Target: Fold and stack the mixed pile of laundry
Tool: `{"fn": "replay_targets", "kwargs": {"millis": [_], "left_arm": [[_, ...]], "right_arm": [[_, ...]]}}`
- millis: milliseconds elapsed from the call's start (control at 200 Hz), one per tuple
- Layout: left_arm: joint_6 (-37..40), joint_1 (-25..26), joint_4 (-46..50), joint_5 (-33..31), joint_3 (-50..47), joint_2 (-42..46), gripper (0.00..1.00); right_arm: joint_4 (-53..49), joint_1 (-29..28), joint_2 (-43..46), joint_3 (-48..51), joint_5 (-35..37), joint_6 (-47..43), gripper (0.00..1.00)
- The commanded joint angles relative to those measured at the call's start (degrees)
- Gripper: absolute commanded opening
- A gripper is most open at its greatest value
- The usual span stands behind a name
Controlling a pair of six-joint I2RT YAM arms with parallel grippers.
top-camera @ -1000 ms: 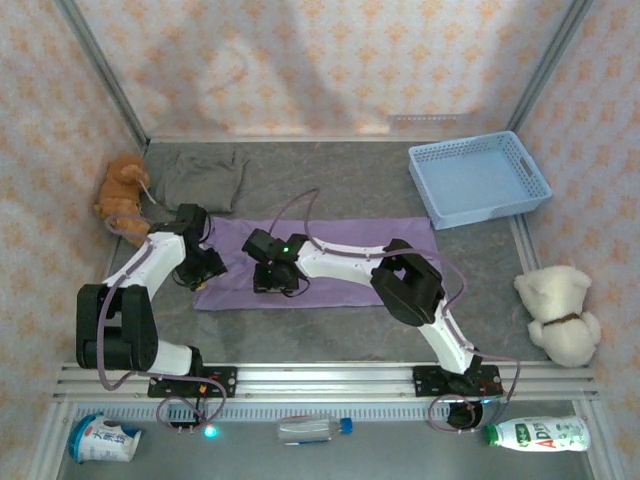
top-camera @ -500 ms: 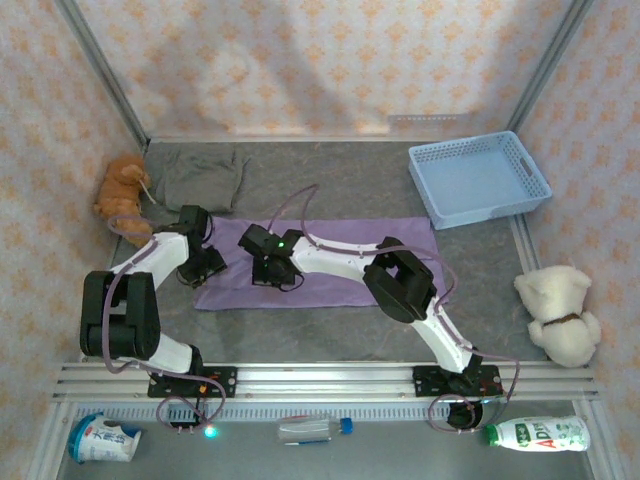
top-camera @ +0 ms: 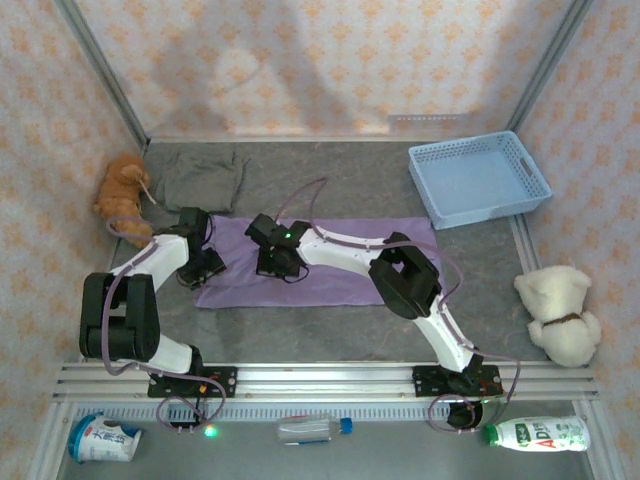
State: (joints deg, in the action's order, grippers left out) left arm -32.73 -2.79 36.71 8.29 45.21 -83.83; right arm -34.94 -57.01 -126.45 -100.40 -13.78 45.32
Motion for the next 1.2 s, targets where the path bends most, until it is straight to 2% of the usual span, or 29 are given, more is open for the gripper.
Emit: {"fn": "replay_targets", "kwargs": {"millis": [0, 290, 480, 565, 676, 791, 1026, 1196], "left_arm": [[0.06, -0.51, 1.94, -1.97, -0.74, 1.62, 0.52], [-0.71, -0.47, -0.31, 0.62, -0.50, 1.19, 0.28], [-1.28, -0.30, -0.26, 3.05, -0.76, 0.75, 0.32], [-0.96, -0.07, 2.48, 0.48, -0.83, 2.03, 0.35], [0.09, 0.02, 4.34, -2.74, -1.78, 4.88, 0.35], [-1.10, 0.15, 3.65, -0.27, -2.57, 6.30, 0.34], [-3.85, 1.56, 5.44, 0.15, -2.79, 9.36, 0.35], [-6.41, 1.69, 1.88, 1.37, -4.71, 6.62, 0.35]], "right_arm": [[0.36, 1.14, 3.47, -0.05, 0.53, 0.92, 0.00], [0.62, 1.20, 1.70, -1.55, -1.67, 0.93, 0.00], [-0.66, 1.39, 0.27, -3.63, -2.24, 0.39, 0.00], [-0.74, 1.54, 0.24, -3.52, -2.07, 0.46, 0.00], [-0.41, 1.47, 0.24, -3.11, -2.13, 0.81, 0.00], [-0.09, 1.50, 0.07, -3.12, -2.52, 1.00, 0.00], [0.10, 1.48, 0.07, -2.68, -2.57, 1.34, 0.00], [0.88, 1.30, 0.16, -2.34, -2.76, 1.84, 0.00]]}}
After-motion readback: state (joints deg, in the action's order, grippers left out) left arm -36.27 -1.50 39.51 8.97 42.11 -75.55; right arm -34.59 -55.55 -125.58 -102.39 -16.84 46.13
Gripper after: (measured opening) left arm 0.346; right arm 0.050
